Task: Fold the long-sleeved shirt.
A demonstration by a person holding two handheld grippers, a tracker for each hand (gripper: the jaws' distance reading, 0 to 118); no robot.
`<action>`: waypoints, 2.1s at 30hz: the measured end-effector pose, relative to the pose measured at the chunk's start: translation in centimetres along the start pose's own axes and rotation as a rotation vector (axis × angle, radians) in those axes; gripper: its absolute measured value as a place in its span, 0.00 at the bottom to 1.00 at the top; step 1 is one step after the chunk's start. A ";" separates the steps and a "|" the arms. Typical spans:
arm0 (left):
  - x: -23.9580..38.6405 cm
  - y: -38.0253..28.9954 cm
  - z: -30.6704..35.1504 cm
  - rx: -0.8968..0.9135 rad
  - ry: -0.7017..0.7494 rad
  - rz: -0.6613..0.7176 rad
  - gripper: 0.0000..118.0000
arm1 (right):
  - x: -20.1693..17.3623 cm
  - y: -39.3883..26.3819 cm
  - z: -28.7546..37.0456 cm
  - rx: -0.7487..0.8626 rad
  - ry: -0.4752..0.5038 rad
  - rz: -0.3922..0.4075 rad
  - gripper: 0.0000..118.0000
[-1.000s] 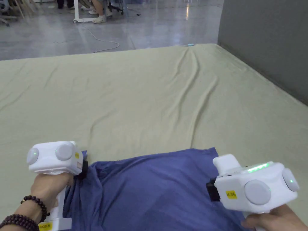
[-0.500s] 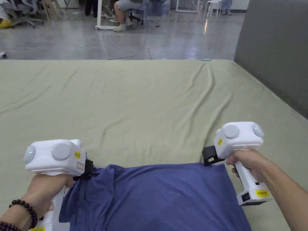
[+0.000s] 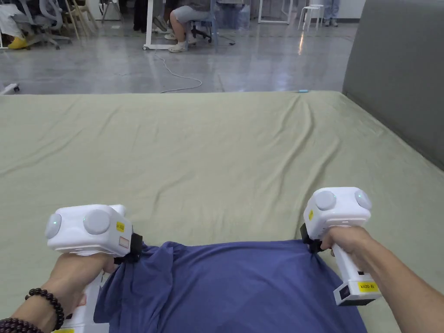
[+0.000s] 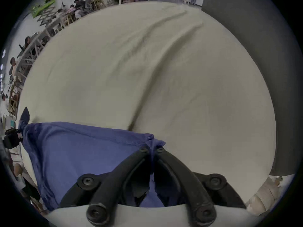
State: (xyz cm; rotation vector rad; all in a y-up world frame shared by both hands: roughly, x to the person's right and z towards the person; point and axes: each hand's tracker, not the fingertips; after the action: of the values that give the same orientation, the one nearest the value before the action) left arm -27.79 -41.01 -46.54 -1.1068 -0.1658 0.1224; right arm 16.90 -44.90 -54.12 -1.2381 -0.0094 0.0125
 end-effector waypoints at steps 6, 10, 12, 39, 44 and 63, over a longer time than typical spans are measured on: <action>-0.2 -3.5 10.6 0.126 -0.064 -0.076 0.06 | 1.7 -5.9 12.8 0.247 0.111 0.083 0.00; -0.4 -8.5 15.7 0.093 -0.084 -0.138 0.06 | 2.9 -13.3 18.4 0.310 0.145 0.142 0.00; -0.3 -13.0 16.9 -0.017 -0.089 -0.195 0.06 | 3.2 -18.8 19.5 0.276 0.155 0.188 0.00; 0.3 -19.6 17.9 -0.025 -0.156 -0.181 0.96 | 1.1 -25.8 17.9 0.211 0.026 0.321 0.80; 1.7 -18.7 21.0 0.284 -0.062 -0.157 0.76 | -2.4 -23.6 22.1 0.418 0.084 0.244 0.79; -13.3 -25.9 11.4 0.084 -0.516 0.509 1.00 | -6.2 -26.4 19.1 0.472 0.160 0.117 0.00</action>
State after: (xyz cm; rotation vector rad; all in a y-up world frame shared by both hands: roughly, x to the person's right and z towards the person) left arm -42.59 -44.87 -19.29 -0.9953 -0.3328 0.8660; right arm 10.56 -35.58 -22.90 -0.7630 0.1956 0.0159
